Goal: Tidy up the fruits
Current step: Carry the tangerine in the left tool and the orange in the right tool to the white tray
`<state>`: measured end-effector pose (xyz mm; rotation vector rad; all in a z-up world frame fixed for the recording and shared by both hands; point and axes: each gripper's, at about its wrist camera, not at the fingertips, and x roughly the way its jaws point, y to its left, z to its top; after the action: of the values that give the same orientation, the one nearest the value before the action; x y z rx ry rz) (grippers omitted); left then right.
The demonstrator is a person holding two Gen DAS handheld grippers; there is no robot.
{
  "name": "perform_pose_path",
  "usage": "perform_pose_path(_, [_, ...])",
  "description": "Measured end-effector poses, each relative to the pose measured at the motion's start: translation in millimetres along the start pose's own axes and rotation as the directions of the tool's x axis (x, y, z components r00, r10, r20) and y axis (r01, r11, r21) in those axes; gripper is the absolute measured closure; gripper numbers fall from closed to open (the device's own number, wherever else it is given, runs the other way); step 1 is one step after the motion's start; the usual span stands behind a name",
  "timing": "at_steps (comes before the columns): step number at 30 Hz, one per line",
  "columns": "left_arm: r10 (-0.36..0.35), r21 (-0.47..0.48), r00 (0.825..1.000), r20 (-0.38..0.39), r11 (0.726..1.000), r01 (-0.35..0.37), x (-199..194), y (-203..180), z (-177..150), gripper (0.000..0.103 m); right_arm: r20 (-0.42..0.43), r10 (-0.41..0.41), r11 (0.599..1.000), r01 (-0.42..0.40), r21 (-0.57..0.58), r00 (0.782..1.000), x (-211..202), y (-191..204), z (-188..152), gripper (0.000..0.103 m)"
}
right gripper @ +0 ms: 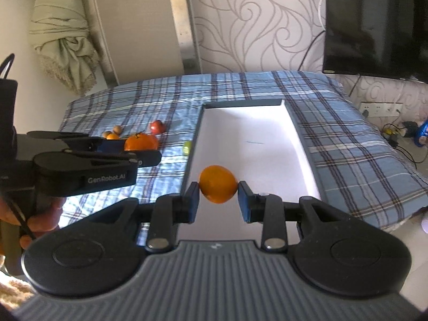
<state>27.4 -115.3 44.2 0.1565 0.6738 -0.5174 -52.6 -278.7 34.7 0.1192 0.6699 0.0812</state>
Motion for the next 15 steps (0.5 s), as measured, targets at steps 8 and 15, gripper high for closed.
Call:
perform_pose_path(8, [-0.044,0.035,0.999,-0.018,0.998,0.045,27,-19,11,0.059,-0.016,-0.04,0.999,0.04,0.019,0.999,2,-16,-1,0.069])
perform_pose_path(15, [-0.058,0.073,0.997,-0.041,0.995,0.061,61,-34,25,0.059,-0.016,-0.068,0.997,0.069,0.042,0.998,-1,-27,-3,0.069])
